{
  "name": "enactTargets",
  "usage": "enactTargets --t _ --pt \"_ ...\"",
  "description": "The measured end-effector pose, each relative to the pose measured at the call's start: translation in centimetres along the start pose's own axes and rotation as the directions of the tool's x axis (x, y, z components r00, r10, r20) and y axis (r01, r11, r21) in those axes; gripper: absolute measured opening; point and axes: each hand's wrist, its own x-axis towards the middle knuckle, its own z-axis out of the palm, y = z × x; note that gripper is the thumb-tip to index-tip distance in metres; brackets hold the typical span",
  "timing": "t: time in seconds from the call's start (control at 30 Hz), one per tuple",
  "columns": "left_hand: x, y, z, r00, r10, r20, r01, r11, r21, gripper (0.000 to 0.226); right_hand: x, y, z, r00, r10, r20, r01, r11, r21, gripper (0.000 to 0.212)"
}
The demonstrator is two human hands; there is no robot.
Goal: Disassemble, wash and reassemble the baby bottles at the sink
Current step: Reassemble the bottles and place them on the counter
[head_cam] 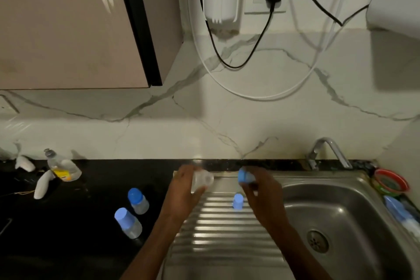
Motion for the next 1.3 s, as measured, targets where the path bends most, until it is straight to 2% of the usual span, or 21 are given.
enactTargets --t 0.07,0.13,0.17,0.2,0.23,0.27,0.3,0.33,0.37,0.4,0.43,0.5,0.6,0.77,0.83,0.87,0.97,1.03,1.17,1.27,1.3 --pt "1.8 3.0 -1.6 0.98 0.113 -0.166 -0.122 0.991 -0.049 0.045 2.8 -4.0 -2.2 0.969 -0.13 -0.212 0.137 0.99 0.016 0.031" --pt "2.1 4.5 -1.9 0.959 0.124 -0.254 -0.154 0.983 -0.102 0.05 3.8 -5.2 -2.8 0.903 -0.238 -0.359 0.253 0.967 -0.005 0.032" --pt "1.7 3.9 -1.4 0.973 0.089 -0.215 -0.116 0.986 -0.119 0.05 3.4 -4.2 -2.4 0.906 -0.248 -0.343 0.26 0.966 -0.011 0.033" --pt "1.1 2.8 -0.6 0.993 0.018 -0.113 -0.03 0.994 -0.105 0.048 2.3 -2.6 -1.6 0.942 -0.216 -0.257 0.22 0.975 -0.012 0.031" --pt "0.1 1.2 0.5 0.995 -0.093 0.028 0.094 0.993 -0.066 0.047 0.9 -0.9 -0.7 0.988 -0.122 -0.098 0.123 0.992 -0.003 0.027" --pt "-1.0 -0.4 1.5 0.961 -0.221 0.164 0.23 0.973 -0.035 0.049 -0.7 0.6 0.0 0.997 0.007 0.082 -0.006 1.0 -0.005 0.024" --pt "-1.9 -1.6 2.3 0.909 -0.344 0.235 0.366 0.929 -0.058 0.053 -2.1 2.0 0.7 0.966 0.151 0.21 -0.155 0.988 0.004 0.022" --pt "-2.9 -2.2 2.9 0.867 -0.428 0.253 0.474 0.866 -0.158 0.056 -3.3 2.9 1.0 0.925 0.274 0.261 -0.297 0.954 0.049 0.023" --pt "-3.5 -2.3 3.4 0.849 -0.474 0.232 0.525 0.807 -0.272 0.058 -4.1 3.3 1.1 0.902 0.35 0.253 -0.388 0.913 0.124 0.025" --pt "-3.5 -2.0 3.8 0.837 -0.497 0.227 0.547 0.758 -0.355 0.058 -4.4 3.4 1.1 0.904 0.366 0.221 -0.407 0.894 0.189 0.028" --pt "-3.6 -1.5 4.1 0.836 -0.498 0.232 0.548 0.728 -0.412 0.054 -4.5 3.4 1.1 0.909 0.363 0.203 -0.404 0.885 0.232 0.031" --pt "-3.4 -0.2 4.0 0.832 -0.459 0.311 0.554 0.667 -0.498 0.043 -4.4 3.0 1.2 0.905 0.328 0.271 -0.406 0.855 0.321 0.034" --pt "-2.9 0.9 3.9 0.824 -0.426 0.374 0.566 0.642 -0.517 0.034 -4.2 2.4 1.1 0.895 0.267 0.357 -0.394 0.849 0.352 0.035" --pt "-2.2 1.0 3.6 0.82 -0.367 0.439 0.56 0.675 -0.481 0.034 -3.3 2.9 0.9 0.895 0.221 0.387 -0.372 0.848 0.378 0.033" --pt "-2.0 1.0 3.6 0.841 -0.336 0.423 0.523 0.703 -0.481 0.036 -2.8 2.6 0.9 0.879 0.236 0.415 -0.406 0.827 0.389 0.016" --pt "-1.9 1.1 3.6 0.853 -0.325 0.409 0.504 0.719 -0.478 0.039 -2.4 2.1 0.9 0.867 0.253 0.429 -0.431 0.813 0.392 0.015" --pt "-1.5 1.5 3.5 0.877 -0.281 0.39 0.456 0.745 -0.487 0.045 -1.0 1.9 0.7 0.814 0.358 0.457 -0.533 0.773 0.344 0.059" --pt "-1.3 1.4 3.4 0.879 -0.289 0.38 0.456 0.742 -0.492 0.045 -0.1 2.4 0.1 0.774 0.366 0.516 -0.575 0.749 0.331 0.066" --pt "-1.2 1.3 3.1 0.878 -0.313 0.362 0.47 0.708 -0.527 0.042 0.2 3.3 -0.5 0.757 0.209 0.619 -0.527 0.755 0.391 0.033" --pt "-1.2 1.5 3.3 0.88 -0.306 0.364 0.468 0.693 -0.548 0.04 -0.1 2.5 -0.4 0.782 0.208 0.587 -0.493 0.783 0.379 0.022" --pt "-1.3 1.4 3.4 0.882 -0.301 0.362 0.464 0.694 -0.552 0.041 0.0 2.4 -0.2 0.791 0.233 0.565 -0.484 0.804 0.346 0.028"
